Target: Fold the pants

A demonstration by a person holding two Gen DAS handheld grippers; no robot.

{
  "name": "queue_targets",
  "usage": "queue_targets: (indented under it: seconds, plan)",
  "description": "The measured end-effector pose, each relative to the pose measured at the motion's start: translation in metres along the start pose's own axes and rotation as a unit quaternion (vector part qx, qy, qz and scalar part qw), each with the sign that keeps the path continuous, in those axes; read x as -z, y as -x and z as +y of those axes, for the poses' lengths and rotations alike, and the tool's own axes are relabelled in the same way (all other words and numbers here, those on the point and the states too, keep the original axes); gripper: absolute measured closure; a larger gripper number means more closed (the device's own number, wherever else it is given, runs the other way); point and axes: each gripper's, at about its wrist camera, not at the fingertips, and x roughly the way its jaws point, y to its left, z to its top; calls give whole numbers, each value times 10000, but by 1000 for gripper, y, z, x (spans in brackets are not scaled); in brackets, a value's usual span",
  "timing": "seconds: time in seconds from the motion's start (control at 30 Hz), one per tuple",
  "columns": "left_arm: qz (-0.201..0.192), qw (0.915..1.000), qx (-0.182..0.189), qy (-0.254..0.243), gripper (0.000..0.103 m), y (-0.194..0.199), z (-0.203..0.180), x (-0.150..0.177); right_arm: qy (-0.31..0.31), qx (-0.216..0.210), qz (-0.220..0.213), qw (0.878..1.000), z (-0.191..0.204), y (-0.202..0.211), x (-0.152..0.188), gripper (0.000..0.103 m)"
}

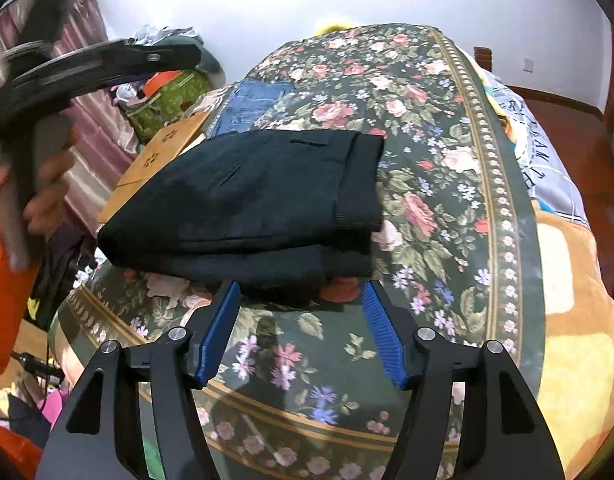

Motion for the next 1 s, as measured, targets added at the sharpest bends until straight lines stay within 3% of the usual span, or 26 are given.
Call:
queue_targets:
  seconds: [0.2,0.37,0.4,0.63,0.8,0.87,1.0]
  plan:
    - [1029,9945,-98,198,8,-89,46,-3,38,-11,58,10000,8,-8,-2,43]
    - [2033,9778,-376,-353,7,-152,47,33,36,53,69,10000,11,-8,-3,43]
    - [2032,9779,-307,-373,7,-153,50,39,43,78,64,9999,12,-7,-3,43]
    - [1636,9862,-112,215,7,-104,95,91,80,256,-4,9996,7,-6,-7,43]
    - [1731,9813,381,747,7,-52,115,123,191,322,-74,9993,12,-3,-10,43]
    - [1747,9803,596,705,7,-32,108,141,210,303,-129,9992,16,-1,-11,43]
    - [1749,9818,676,300,7,-8,80,169,192,223,-291,9991,25,2,-17,43]
